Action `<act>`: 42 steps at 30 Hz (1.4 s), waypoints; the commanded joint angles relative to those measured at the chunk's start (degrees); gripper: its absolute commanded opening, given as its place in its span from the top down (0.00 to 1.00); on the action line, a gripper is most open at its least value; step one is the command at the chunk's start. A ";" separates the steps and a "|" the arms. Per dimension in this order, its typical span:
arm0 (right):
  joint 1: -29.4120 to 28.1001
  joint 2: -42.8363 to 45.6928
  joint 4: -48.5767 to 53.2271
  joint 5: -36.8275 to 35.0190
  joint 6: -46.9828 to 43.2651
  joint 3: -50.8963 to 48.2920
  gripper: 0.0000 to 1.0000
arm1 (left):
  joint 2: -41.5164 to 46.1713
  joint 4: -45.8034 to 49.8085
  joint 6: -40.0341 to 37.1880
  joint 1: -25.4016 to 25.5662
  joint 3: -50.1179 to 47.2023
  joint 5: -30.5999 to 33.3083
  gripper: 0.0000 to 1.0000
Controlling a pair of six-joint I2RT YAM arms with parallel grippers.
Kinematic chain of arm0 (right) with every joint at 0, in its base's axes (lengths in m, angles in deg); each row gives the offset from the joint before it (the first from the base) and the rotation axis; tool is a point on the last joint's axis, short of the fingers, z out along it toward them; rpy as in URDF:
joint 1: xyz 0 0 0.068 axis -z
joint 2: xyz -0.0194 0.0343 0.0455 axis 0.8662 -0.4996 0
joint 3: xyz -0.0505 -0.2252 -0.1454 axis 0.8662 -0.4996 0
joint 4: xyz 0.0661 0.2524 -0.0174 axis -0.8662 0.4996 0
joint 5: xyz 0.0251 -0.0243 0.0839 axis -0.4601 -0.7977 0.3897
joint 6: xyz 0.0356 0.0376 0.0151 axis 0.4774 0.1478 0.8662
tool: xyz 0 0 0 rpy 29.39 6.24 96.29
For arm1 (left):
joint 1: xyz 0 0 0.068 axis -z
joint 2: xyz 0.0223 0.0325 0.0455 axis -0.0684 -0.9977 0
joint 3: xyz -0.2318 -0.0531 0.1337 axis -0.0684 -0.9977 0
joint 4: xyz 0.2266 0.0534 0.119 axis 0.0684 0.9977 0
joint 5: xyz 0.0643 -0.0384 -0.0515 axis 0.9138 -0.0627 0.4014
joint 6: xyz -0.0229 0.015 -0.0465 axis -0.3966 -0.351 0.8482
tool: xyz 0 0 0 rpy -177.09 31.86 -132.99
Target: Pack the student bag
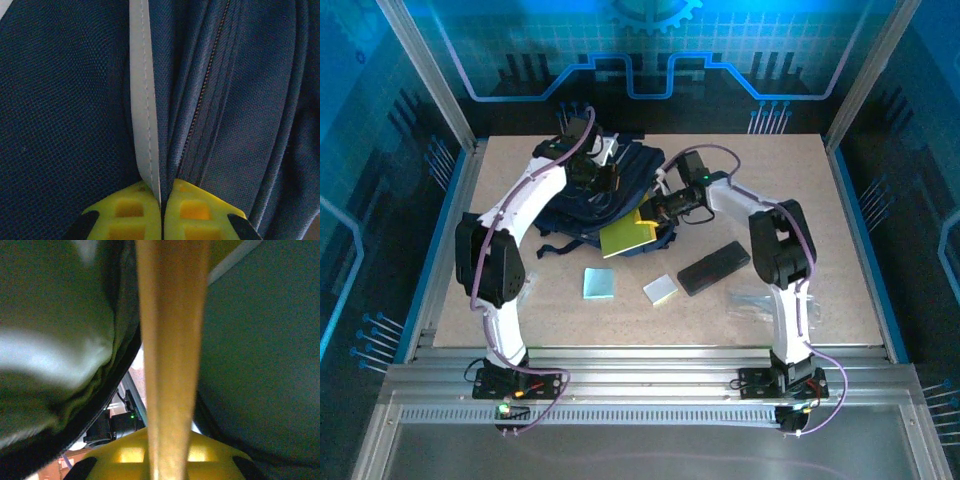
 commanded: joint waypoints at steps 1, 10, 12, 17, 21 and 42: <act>0.38 -4.49 6.44 -1.99 -0.48 6.53 1.00 | 5.09 -5.73 -1.16 0.15 -0.35 -4.62 1.00; 1.66 0.38 8.37 -24.77 2.37 7.61 0.39 | 6.35 -7.77 2.02 0.14 -2.37 -4.18 1.00; 2.13 5.00 7.90 -29.77 2.84 4.24 0.35 | 6.81 -9.28 3.36 0.14 -3.47 -3.95 1.00; 2.31 16.69 4.87 -38.15 5.62 -7.71 0.32 | 7.14 -12.15 5.72 0.14 -5.61 -3.86 1.00; 1.72 24.50 -2.32 -38.38 12.88 -19.63 0.32 | 6.95 -13.45 6.56 0.23 -6.49 -4.40 1.00; -4.07 18.40 -35.72 -39.54 37.84 -34.03 0.64 | 6.48 -15.29 7.82 1.37 -7.56 -6.28 1.00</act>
